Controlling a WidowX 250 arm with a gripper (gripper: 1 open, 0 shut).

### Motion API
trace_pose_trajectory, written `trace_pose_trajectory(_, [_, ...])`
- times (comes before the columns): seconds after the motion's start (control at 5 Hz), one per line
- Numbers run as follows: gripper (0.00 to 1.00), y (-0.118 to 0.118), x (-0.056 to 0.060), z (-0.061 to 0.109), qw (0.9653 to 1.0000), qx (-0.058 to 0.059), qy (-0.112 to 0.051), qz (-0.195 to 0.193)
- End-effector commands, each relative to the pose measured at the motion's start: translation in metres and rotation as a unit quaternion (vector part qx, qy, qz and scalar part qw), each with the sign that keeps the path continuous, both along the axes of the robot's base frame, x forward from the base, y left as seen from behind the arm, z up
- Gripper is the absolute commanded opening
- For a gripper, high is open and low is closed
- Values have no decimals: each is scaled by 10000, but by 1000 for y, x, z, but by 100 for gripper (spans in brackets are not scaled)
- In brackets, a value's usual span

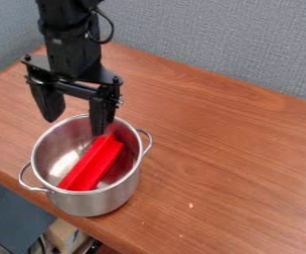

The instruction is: Move the red object from the metal pot to the table

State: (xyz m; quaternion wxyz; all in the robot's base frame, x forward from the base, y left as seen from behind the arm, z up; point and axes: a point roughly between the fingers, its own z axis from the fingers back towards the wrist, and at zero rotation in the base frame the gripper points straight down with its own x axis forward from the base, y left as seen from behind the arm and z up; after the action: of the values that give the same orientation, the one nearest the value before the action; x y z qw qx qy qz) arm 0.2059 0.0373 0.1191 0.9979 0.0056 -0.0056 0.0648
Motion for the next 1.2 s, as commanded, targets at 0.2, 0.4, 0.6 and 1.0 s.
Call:
trace_pose_trajectory(0.2, [100,4,10,3,9999,72,-25,-72])
trace_pose_trajectory(0.4, [100,6,11,2,9999,90,0,-66])
trace_pose_trajectory(0.6, [100,8,11,-1,10000,84,40,-28])
trace_pose_trajectory(1.0, [100,5,6,7,9999,92,-66,-65])
